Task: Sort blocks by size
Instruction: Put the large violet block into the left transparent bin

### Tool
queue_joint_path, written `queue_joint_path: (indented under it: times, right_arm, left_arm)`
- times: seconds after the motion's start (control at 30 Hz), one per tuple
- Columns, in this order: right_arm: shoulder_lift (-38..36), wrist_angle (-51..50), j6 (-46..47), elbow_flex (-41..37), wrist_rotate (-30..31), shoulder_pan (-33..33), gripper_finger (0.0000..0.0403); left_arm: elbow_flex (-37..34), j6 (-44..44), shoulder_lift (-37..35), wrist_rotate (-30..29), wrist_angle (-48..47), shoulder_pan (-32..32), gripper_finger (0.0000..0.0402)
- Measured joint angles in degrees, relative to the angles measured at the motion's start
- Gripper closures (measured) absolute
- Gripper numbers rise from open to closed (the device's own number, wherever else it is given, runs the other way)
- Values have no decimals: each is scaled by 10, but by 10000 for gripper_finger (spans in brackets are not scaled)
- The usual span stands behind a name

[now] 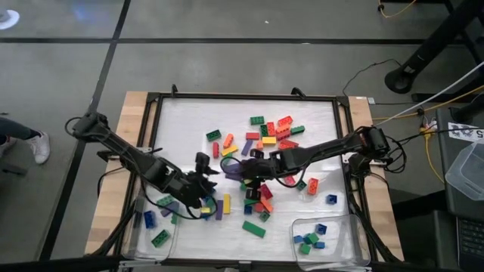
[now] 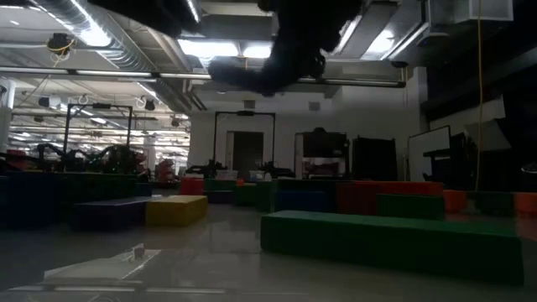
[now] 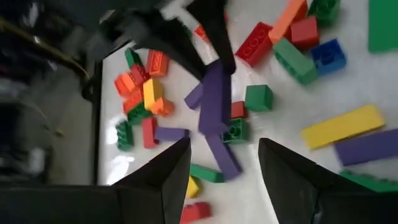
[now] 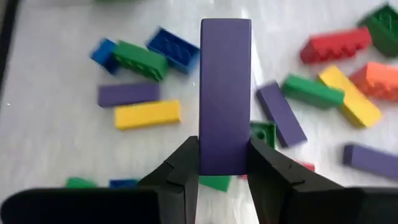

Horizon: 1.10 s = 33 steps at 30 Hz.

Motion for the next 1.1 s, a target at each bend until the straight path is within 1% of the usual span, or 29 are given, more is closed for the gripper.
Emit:
queue_joint_path:
  times: [0.13,0.27,0.3,0.43,0.53,0.6,0.73,0.8,0.93,1.0,1.1]
  right_arm:
    - [0,3,-5,23,-5,0,295]
    - [0,5,-15,30,-5,0,294]
    - [0,6,-15,31,-5,0,294]
    - [0,9,-15,31,-5,0,294]
    - [0,10,-15,31,-5,0,294]
    - [0,11,-15,31,-5,0,293]
    - [-1,12,-15,31,-6,0,293]
    - [-1,13,-15,31,-5,0,289]
    - [-1,14,-6,31,-4,0,273]
    - [-1,14,-1,31,-5,0,260]
    - [-1,12,0,31,-5,0,235]
  left_arm:
    - [0,78,38,-39,35,0,224]
    - [0,139,64,-103,77,-1,224]
    - [0,149,68,-111,87,-1,224]
    - [0,179,74,-114,101,-1,229]
    - [0,180,74,-114,102,-1,258]
    - [0,175,74,-112,101,-1,290]
    - [0,158,74,-100,99,-2,367]
    - [0,140,73,-98,102,-2,392]
    - [0,133,73,-99,95,-1,397]
    - [0,128,73,-98,88,-2,400]
    - [4,106,69,-99,53,-6,401]
